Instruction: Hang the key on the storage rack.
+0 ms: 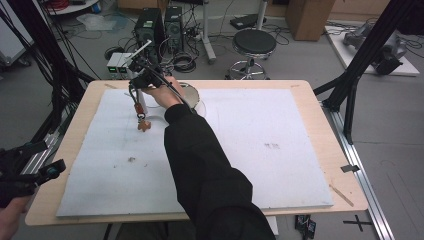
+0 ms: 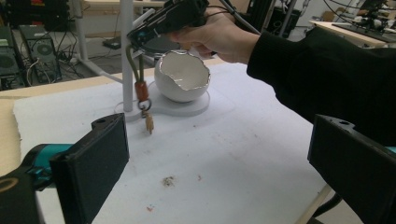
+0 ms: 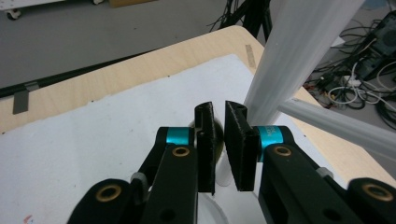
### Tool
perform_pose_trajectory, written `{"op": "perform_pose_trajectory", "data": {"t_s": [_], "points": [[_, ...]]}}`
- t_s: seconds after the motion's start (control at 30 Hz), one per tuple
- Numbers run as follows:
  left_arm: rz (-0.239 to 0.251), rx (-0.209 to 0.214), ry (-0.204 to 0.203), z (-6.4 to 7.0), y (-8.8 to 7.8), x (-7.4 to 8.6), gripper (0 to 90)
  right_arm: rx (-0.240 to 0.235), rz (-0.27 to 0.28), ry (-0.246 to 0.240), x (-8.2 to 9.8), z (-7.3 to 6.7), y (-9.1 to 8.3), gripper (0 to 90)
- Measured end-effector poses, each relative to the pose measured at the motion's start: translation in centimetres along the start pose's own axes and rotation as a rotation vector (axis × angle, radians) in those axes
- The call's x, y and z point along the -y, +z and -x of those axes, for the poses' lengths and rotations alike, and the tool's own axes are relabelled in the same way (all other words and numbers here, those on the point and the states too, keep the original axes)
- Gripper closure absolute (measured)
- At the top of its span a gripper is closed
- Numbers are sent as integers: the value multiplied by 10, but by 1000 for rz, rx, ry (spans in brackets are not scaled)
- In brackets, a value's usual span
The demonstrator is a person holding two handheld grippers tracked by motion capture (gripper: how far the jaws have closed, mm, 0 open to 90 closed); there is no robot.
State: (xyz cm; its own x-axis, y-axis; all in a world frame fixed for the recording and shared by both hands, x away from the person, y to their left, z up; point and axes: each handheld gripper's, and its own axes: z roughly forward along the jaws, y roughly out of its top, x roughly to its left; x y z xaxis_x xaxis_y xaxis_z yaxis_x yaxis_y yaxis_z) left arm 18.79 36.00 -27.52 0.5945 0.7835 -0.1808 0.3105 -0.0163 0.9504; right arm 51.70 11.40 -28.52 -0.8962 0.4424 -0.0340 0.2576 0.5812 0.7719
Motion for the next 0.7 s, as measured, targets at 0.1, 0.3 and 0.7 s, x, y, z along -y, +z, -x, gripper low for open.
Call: {"op": "perform_pose_trajectory", "data": {"t_s": [0.1, 0.3, 0.7], "points": [[0, -1, -1, 0, 1, 1, 58, 0, 4, 8, 0, 1, -4, 671], [-1, 0, 4, 2, 1, 1, 58, -19, 8, 59, 2, 6, -15, 381], [11, 18, 23, 9, 12, -5, 58, -162, 119, 44, 6, -5, -66, 100]]}}
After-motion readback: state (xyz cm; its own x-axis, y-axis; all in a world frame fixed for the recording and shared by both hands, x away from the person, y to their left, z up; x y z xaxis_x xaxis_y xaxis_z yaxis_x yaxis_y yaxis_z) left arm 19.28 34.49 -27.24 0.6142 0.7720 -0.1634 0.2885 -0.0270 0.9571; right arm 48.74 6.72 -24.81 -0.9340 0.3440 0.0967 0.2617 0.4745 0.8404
